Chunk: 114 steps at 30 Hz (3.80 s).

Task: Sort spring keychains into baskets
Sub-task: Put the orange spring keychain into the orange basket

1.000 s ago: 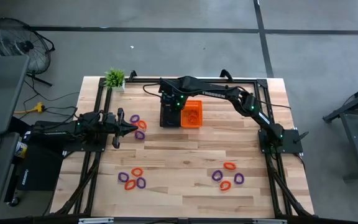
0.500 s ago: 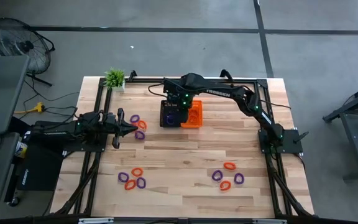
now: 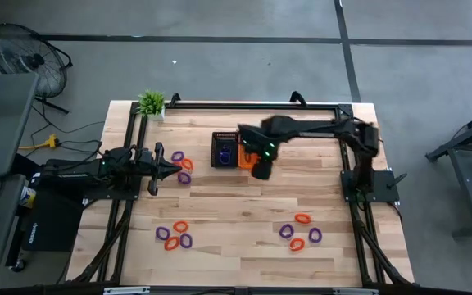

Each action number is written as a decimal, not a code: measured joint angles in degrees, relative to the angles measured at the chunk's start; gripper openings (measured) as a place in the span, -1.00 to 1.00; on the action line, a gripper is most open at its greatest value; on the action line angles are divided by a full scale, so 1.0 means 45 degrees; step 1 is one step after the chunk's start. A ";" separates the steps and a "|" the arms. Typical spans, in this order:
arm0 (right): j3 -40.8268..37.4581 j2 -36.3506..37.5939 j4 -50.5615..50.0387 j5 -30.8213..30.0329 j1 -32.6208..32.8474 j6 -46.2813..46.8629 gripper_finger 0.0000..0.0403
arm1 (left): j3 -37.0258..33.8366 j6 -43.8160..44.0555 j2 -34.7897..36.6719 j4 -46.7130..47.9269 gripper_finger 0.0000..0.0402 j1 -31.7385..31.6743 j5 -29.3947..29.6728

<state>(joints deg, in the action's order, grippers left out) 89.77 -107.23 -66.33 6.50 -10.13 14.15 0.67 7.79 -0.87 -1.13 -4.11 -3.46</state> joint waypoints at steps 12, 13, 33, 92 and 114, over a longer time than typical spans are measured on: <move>-0.7386 0.4785 0.2504 0.0289 0.2807 0.2649 -0.49 | 0.0000 0.0000 0.0002 0.0000 -0.99 -0.0003 0.0007; -0.7814 0.5038 0.2704 0.0280 0.3075 0.2810 -0.49 | 0.0000 0.0000 0.0002 -0.0001 -0.99 -0.0003 0.0007; -1.1459 0.5787 0.6532 -0.0318 0.7860 0.3723 -0.49 | 0.0000 0.0000 0.0000 0.0000 -0.99 -0.0002 0.0010; -1.1217 0.4161 0.8566 -0.1732 0.7845 0.4315 -0.93 | 0.0000 0.0000 0.0002 0.0000 -0.99 -0.0003 0.0015; -0.6756 0.4300 0.5790 -0.1752 0.4474 0.1322 -0.94 | 0.0000 0.0000 -0.0001 0.0000 -0.99 0.0000 0.0013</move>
<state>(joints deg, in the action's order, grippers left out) 59.37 -87.88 -40.27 -1.38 10.00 20.10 0.67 7.79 -0.88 -1.13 -4.11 -3.41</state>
